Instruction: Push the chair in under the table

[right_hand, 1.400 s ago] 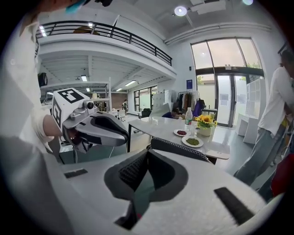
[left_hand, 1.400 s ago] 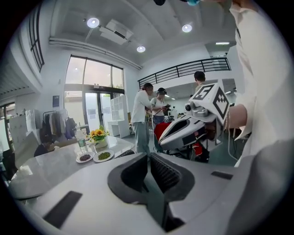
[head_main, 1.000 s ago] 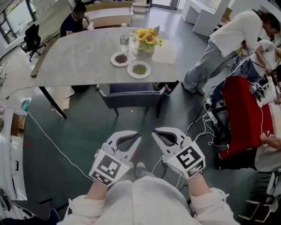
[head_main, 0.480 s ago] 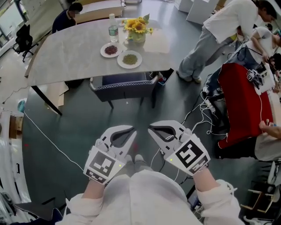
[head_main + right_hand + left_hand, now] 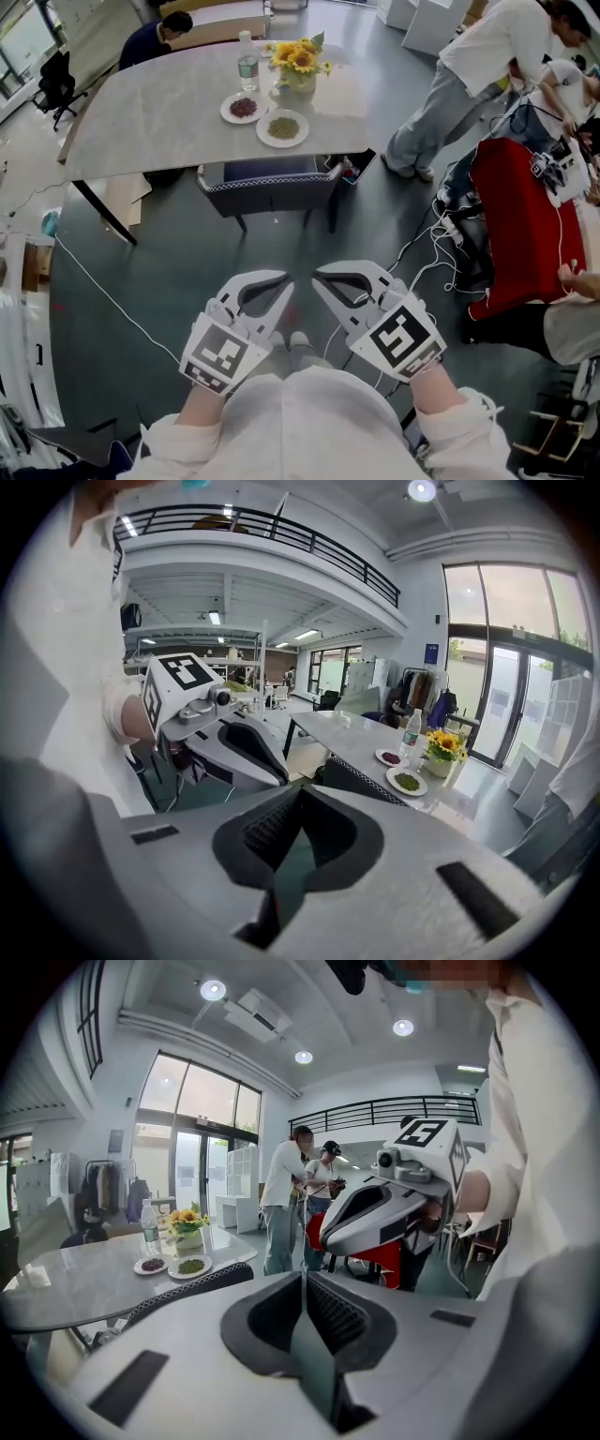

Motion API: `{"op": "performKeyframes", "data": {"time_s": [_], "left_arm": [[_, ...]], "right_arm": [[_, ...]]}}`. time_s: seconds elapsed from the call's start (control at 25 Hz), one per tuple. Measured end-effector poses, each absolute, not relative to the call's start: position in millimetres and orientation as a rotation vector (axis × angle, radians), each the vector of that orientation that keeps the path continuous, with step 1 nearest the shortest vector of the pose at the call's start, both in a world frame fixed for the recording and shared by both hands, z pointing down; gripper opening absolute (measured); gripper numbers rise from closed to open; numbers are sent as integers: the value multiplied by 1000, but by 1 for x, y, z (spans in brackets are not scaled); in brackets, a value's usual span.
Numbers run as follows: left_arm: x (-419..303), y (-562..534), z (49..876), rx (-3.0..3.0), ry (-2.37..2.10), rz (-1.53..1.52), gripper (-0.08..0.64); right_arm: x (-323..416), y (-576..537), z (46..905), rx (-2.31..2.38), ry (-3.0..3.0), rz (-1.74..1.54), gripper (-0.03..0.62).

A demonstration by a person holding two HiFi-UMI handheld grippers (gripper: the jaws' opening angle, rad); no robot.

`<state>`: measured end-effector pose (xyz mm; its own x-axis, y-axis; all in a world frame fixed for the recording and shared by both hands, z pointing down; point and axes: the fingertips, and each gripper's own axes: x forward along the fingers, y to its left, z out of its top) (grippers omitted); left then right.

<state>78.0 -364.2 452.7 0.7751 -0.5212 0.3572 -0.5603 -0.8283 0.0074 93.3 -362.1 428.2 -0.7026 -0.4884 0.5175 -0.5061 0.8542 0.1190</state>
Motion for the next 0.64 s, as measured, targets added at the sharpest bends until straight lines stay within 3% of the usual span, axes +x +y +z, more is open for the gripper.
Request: {"op": "performKeyframes", "data": {"time_s": [0.64], "left_arm": [[67, -344, 448, 2792, -949, 500, 28]], "right_arm": [[99, -354, 408, 1037, -2606, 119, 2]]}}
